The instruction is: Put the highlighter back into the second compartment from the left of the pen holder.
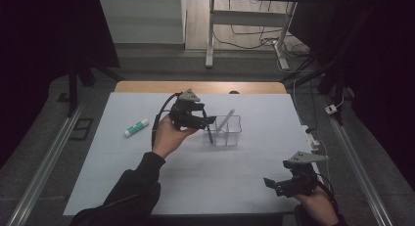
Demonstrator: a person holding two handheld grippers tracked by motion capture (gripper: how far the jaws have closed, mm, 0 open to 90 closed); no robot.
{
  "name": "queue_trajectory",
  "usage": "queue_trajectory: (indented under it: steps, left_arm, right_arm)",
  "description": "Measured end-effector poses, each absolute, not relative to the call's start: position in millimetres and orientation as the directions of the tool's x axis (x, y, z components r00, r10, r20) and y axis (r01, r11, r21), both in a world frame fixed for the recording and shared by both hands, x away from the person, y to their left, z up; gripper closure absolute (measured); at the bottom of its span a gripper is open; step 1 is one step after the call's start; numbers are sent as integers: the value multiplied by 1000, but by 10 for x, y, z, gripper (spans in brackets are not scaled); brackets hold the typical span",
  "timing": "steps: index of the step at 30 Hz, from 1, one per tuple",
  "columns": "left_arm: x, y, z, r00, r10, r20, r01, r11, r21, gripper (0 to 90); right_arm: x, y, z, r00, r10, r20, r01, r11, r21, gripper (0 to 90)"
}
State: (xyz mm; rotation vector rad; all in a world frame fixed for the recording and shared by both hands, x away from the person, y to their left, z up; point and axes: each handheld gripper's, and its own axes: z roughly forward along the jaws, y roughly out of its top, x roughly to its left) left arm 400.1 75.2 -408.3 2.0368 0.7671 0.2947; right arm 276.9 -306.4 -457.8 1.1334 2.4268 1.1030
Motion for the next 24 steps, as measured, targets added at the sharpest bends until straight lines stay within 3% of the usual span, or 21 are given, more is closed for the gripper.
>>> queue_trajectory:
  steps: [7, 24]
  left_arm:
    - [3965, 972, -4169, 759, 642, -104, 449, -403, 797, 144]
    - [3838, 1435, -4411, 700, 695, -164, 530, -352, 771, 26]
  right_arm:
    - [2770, -3062, -4579, -668, 739, 89, 554, 414, 722, 0]
    - [2769, -3060, -4581, -667, 740, 84, 554, 416, 721, 0]
